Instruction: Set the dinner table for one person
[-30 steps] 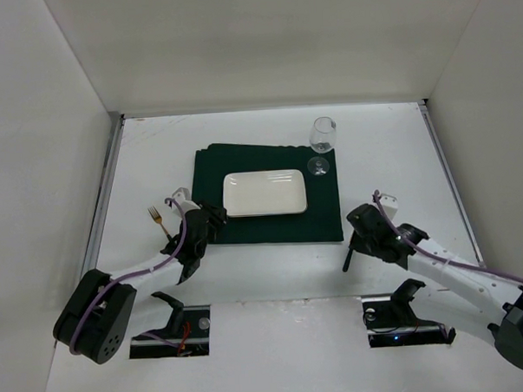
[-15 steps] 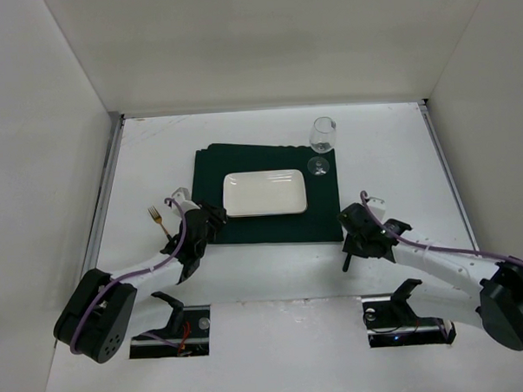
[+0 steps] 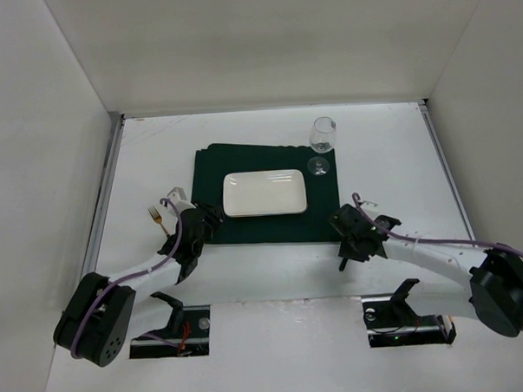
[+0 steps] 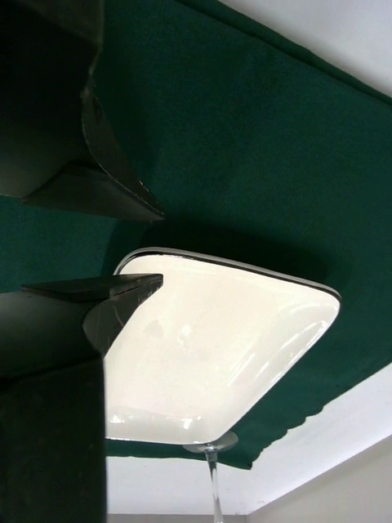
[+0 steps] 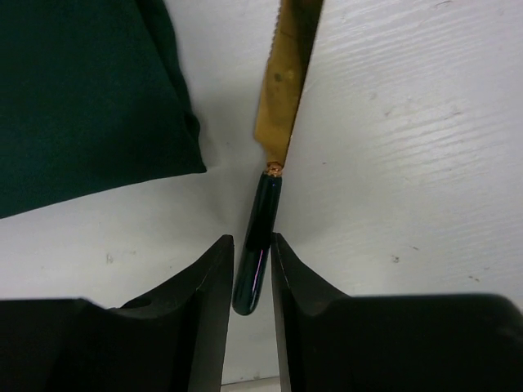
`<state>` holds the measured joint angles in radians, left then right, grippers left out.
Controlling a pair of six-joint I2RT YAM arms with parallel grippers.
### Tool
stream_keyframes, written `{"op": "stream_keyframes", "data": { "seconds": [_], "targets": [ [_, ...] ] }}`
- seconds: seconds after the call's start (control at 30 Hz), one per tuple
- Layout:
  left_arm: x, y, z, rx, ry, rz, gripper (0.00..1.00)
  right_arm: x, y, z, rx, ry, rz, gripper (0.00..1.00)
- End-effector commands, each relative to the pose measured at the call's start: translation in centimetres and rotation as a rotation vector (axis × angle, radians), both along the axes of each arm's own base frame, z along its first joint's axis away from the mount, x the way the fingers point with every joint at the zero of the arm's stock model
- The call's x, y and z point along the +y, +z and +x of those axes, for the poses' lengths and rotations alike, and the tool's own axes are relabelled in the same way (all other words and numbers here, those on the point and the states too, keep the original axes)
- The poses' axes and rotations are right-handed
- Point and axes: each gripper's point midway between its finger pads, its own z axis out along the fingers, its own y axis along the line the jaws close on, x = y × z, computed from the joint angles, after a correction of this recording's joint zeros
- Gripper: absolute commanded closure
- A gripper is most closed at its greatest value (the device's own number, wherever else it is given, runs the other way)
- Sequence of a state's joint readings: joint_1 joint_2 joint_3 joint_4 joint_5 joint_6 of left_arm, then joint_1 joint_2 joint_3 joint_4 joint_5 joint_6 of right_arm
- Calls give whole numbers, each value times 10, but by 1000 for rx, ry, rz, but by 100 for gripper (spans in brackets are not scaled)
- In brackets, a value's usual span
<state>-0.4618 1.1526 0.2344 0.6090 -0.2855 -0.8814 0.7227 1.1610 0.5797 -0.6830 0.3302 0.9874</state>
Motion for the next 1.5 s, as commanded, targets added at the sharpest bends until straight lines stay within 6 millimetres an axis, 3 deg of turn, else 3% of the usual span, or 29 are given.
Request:
{"op": "stream_keyframes", "data": {
  "seconds": [0.0, 0.13, 0.23, 0.4, 0.63, 0.8, 0.9, 1.03, 1.47],
  "targets": [
    [3, 14, 2, -52, 13, -40, 70, 19, 13, 0, 19, 25, 49, 70],
    [7, 15, 2, -54, 19, -47, 70, 24, 8, -5, 46, 42, 57, 68],
    [10, 15, 2, -55, 30, -46, 70, 33, 8, -11, 62, 48, 86, 60],
    [11, 16, 2, -58, 32, -51, 70, 43, -2, -27, 106, 52, 105, 64],
    [12, 14, 2, -51, 36, -48, 70, 42, -4, -18, 65, 3, 99, 65],
    [11, 14, 2, -51, 31, -48, 70, 34, 2, -20, 26, -61, 120, 50],
    [9, 15, 2, -54, 26, -49, 70, 32, 8, -15, -19, -95, 158, 52],
    [9, 16, 2, -56, 25, -52, 70, 22, 15, -4, -70, -174, 145, 65],
    [9, 14, 1, -51, 25, -49, 70, 17, 2, 8, -45, -196, 93, 67]
  ]
}}
